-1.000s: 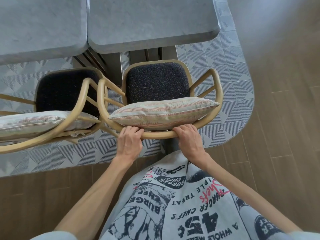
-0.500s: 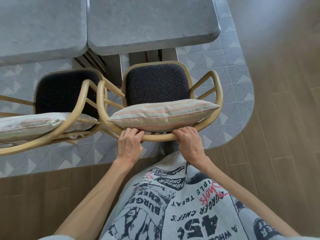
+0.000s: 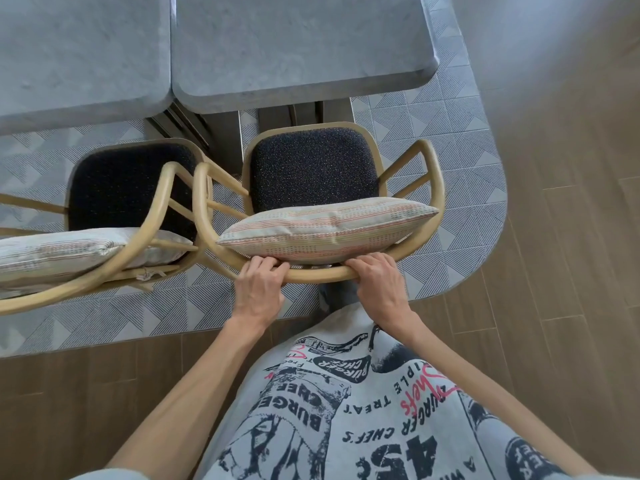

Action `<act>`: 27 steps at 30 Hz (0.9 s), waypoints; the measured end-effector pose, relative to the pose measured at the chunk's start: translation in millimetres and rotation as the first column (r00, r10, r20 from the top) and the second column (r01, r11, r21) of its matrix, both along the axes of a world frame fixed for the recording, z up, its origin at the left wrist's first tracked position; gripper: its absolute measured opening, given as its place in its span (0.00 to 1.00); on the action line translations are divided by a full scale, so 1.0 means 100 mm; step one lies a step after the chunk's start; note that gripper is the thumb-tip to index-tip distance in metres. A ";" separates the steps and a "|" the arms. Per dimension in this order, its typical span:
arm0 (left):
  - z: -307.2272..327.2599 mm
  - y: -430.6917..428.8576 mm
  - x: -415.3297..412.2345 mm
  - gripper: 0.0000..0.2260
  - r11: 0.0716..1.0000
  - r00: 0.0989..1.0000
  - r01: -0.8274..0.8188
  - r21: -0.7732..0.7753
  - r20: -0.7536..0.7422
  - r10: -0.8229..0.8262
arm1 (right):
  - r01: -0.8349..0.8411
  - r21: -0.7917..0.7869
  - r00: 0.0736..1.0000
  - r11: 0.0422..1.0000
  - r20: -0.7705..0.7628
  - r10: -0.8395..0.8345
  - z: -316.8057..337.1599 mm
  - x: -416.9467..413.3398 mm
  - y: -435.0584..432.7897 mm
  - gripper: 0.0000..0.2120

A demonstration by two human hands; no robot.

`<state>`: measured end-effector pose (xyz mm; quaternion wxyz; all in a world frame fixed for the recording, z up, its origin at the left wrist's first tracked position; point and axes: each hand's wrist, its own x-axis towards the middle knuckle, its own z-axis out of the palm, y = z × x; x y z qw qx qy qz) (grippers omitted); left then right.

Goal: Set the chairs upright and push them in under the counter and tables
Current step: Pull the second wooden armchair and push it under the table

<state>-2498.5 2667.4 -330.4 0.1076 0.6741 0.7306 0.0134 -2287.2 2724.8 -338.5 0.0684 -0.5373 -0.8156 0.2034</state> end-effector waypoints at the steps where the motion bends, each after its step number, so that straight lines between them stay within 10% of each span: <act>1: 0.02 0.01 -0.01 0.15 1.000 1.000 -0.006 -0.008 -0.005 0.006 | -0.003 -0.003 1.000 1.000 0.004 0.003 0.00 -0.01 0.01 0.14; 27: 0.01 0.09 -0.20 0.15 1.000 1.000 -0.003 -0.016 -0.001 0.003 | -0.010 0.002 1.000 1.000 -0.015 0.010 -0.01 -0.18 0.05 0.13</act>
